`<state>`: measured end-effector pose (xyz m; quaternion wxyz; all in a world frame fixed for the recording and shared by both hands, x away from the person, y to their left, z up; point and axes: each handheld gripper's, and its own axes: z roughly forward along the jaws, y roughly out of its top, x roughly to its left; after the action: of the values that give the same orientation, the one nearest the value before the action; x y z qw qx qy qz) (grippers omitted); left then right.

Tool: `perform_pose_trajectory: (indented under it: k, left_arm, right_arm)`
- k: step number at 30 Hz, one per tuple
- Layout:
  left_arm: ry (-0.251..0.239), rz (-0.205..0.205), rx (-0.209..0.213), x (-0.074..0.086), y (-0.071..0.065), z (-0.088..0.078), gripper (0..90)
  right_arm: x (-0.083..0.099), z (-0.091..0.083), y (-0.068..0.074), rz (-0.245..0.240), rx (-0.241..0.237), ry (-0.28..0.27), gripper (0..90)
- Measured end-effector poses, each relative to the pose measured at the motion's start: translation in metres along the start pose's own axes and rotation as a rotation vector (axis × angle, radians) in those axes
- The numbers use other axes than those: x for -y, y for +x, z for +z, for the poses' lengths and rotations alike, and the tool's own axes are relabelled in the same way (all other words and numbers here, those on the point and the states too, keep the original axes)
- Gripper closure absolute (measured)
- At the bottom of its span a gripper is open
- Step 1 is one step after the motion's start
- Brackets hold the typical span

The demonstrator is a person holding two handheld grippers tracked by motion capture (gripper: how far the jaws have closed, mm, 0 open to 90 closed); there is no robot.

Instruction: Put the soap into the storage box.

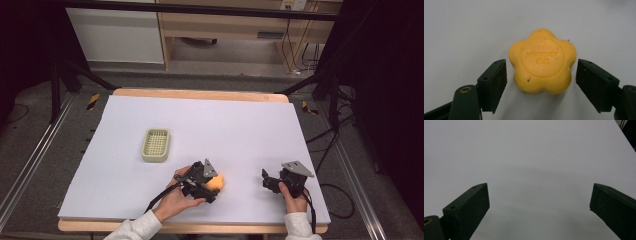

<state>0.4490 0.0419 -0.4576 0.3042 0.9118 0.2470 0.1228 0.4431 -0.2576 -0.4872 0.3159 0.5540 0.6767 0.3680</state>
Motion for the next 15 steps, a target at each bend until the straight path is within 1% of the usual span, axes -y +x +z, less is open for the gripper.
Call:
perform_pose_trajectory:
  k: [4, 6, 8, 15]
  left_arm:
    - [0.013, 0.0, 0.003, 0.0004, -0.0004, 0.0025, 25.1]
    - [0.025, 0.009, 0.005, 0.0005, 0.0004, 0.0033, 25.5]
    - [0.03, 0.01, 0.006, 0.0005, 0.0005, 0.0042, 26.0]
    - [0.033, 0.008, 0.01, 0.0003, 0.0018, 0.0045, 28.0]
  right_arm:
    - [0.0, 0.0, 0.0001, 0.0, 0.0, 0.001, 3.1]
    - [0.0, 0.0, 0.0001, 0.0, 0.0, 0.001, 3.1]
    - [0.0, 0.0, 0.0001, 0.001, 0.0, 0.001, 3.1]
    - [0.0, 0.0, 0.0, 0.001, -0.001, 0.001, 3.1]
